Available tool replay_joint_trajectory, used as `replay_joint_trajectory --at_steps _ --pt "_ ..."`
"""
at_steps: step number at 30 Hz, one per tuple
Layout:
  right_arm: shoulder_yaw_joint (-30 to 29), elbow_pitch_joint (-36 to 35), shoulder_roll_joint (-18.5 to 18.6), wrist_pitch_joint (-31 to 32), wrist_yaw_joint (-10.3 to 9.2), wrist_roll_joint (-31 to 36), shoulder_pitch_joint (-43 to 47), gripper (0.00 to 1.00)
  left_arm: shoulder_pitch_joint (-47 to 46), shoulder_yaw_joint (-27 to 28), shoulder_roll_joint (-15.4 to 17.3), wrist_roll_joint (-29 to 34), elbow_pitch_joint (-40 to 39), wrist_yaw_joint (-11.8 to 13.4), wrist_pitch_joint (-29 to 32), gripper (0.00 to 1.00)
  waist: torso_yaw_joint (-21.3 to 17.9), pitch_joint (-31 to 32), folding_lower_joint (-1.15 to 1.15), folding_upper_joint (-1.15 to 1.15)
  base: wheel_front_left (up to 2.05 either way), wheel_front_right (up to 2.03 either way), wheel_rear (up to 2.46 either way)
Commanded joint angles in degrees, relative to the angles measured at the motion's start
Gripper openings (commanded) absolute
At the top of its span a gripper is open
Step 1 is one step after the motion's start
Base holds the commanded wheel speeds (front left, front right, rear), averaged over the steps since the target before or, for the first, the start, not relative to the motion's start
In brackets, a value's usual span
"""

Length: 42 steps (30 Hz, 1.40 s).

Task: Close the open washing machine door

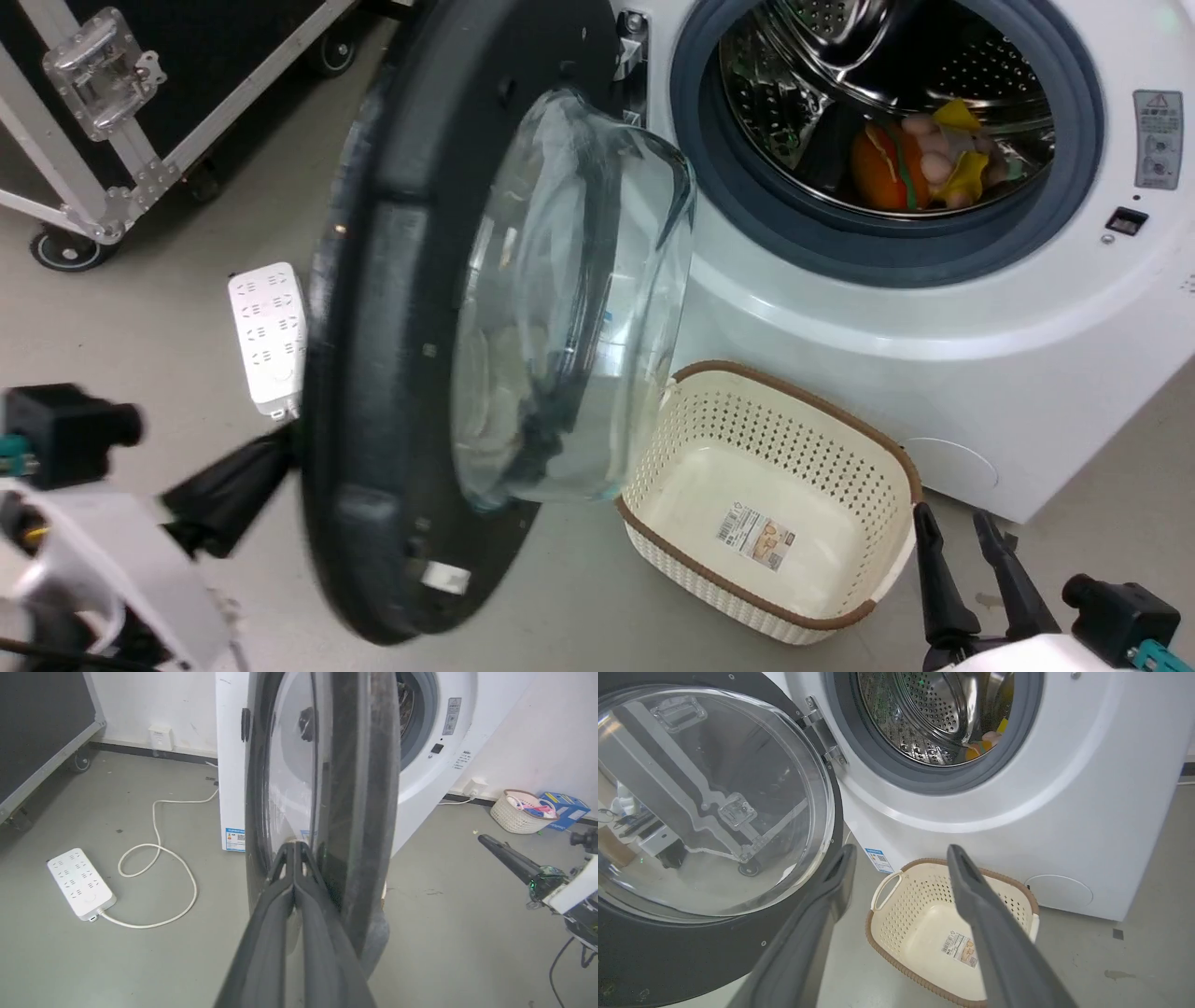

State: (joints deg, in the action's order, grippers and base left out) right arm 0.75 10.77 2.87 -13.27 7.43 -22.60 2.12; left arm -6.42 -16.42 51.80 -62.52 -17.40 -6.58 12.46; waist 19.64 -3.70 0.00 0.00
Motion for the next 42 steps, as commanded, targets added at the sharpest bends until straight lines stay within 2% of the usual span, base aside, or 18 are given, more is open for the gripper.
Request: replay_joint_trajectory --at_steps 1,8,14,18,20,29,42 --pt "0.0 0.5 0.0 -0.7 0.05 -1.1 -0.7 1.00 -1.8 -2.4 -0.2 -1.6 -1.4 -0.5 -0.4 0.00 -0.5 0.0 0.00 0.00 0.00 0.00 0.00" --pt "-0.4 1.6 0.0 -1.7 0.06 -3.0 -1.5 1.00 -8.7 -13.6 -3.6 -3.9 -2.3 -0.9 -0.5 0.00 -3.9 -0.5 0.00 0.00 0.00 0.00 0.00" --pt "-1.5 0.6 0.0 -1.7 0.06 -3.0 -1.8 1.00 -14.2 -21.2 -8.4 -3.1 -0.8 -0.9 -1.2 0.00 -9.1 -1.1 0.00 0.00 0.00 0.00 0.00" --pt "-2.0 0.2 0.0 -1.7 0.06 -3.0 -2.0 1.00 -17.0 -24.3 -10.3 -2.6 0.8 -0.9 -2.2 0.00 -12.0 -1.6 0.00 0.00 0.00 0.00 0.00" --pt "-2.4 -0.4 0.0 -1.7 0.06 -3.0 -2.1 1.00 -19.8 -27.0 -12.0 -2.1 2.9 -0.9 -3.5 0.00 -15.0 -2.2 0.00 0.00 0.00 0.00 0.00" --pt "-2.6 -1.7 0.0 -1.7 0.06 -3.1 -2.3 1.00 -28.6 -33.6 -16.1 -1.4 10.8 -0.9 -8.2 0.00 -22.9 -4.0 0.00 0.00 0.00 0.00 0.00" --pt "-1.9 -2.6 0.0 -1.7 0.06 -3.6 -2.6 1.00 -39.7 -38.2 -22.2 -2.1 25.2 -0.9 -14.4 0.00 -26.3 -5.2 0.00 0.00 0.00 0.00 0.00"
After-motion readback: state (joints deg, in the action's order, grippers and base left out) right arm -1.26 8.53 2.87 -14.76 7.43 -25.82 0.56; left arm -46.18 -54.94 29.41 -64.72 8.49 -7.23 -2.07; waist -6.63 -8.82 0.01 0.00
